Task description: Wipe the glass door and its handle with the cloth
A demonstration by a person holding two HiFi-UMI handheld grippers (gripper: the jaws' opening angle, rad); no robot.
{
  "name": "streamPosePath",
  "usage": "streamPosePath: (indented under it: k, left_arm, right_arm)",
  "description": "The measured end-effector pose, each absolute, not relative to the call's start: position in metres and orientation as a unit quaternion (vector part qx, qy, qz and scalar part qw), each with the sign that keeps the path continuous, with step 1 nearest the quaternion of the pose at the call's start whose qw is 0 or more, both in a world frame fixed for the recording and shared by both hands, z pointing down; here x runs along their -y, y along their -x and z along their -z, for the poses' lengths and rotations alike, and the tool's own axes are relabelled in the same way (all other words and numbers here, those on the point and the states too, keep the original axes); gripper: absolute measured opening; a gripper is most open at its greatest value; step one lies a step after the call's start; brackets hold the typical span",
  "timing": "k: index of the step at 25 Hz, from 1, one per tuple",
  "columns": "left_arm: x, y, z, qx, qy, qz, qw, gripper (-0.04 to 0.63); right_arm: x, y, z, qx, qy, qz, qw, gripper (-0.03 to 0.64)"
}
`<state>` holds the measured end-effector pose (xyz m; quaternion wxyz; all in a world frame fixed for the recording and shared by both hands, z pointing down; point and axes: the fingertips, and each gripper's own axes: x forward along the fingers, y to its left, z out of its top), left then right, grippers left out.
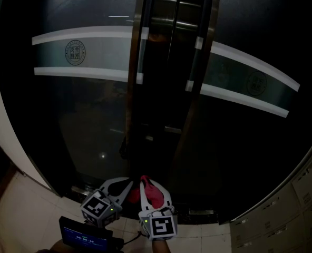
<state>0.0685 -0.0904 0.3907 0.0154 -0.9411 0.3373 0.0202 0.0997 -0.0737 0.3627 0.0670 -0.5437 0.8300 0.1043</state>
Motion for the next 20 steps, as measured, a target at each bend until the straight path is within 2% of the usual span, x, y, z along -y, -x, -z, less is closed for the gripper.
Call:
streamPosePath:
  k: [20]
  left_arm:
    - [0.0904, -0.0657, -0.3944, -0.336, 0.942, -0.015, 0.011, 0.014]
  right_arm:
    - [0.0743, -0.0981, -0.3665, -0.829, 0.547, -0.098, 0.066, 0.045]
